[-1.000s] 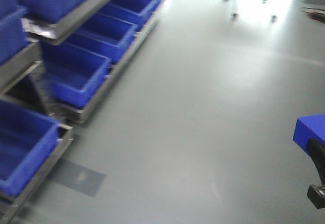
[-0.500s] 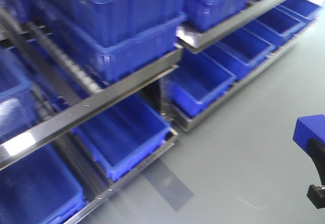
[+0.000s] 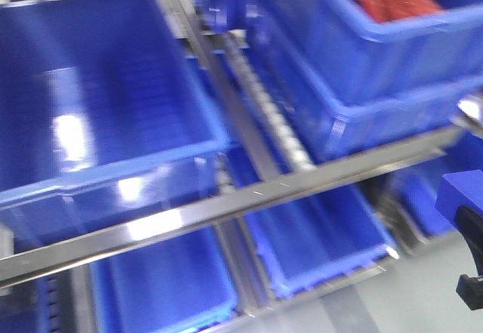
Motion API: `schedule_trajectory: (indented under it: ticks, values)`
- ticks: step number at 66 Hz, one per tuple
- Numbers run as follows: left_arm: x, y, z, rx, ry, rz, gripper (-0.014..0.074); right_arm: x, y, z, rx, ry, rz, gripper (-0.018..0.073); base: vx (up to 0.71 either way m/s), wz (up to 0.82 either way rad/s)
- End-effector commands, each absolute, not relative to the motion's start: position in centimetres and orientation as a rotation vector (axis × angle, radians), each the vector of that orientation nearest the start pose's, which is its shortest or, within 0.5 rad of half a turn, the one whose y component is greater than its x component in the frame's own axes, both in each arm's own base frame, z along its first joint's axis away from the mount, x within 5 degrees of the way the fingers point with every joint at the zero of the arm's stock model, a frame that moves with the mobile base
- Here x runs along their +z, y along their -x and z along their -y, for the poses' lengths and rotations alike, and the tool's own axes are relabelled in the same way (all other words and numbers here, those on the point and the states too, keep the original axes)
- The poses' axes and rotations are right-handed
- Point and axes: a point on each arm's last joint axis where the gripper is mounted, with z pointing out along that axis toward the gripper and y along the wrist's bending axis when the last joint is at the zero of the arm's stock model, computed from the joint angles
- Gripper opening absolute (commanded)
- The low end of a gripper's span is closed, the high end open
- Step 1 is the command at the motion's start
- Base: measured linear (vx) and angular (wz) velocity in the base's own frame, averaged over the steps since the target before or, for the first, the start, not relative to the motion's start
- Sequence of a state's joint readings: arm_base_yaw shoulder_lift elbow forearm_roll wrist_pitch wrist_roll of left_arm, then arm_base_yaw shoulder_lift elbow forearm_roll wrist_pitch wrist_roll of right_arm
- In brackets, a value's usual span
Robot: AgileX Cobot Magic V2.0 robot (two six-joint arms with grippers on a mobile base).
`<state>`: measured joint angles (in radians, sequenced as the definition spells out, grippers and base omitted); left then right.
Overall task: Pour parts from conveyor to right shelf
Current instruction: 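Turn and drive up to the empty blue bin on the shelf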
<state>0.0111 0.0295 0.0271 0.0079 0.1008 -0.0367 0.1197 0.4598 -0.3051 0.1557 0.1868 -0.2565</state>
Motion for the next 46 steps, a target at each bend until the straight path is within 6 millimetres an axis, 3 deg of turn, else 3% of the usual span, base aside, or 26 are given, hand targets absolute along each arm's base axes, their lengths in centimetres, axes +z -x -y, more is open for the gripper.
schedule_trajectory:
  ticks: [1,22,46]
  values:
    - [20.6,-6.05,-0.03,-0.032,0.039,-1.558,-0.0006,28.17,-10.56,-1.38,0.02,0.204,-1.708,-0.0005,0.19,0.74]
    - [20.6,-6.05,-0.03,-0.032,0.039,-1.558,-0.0006,28.17,-10.56,-1.38,0.02,0.204,-1.708,-0.0005,0.18,0.61]
    - [20.6,-6.05,-0.03,-0.032,0.039,-1.558,-0.0006,28.17,-10.56,-1.38,0.02,0.204,-1.708,-0.0005,0.15,0.22]
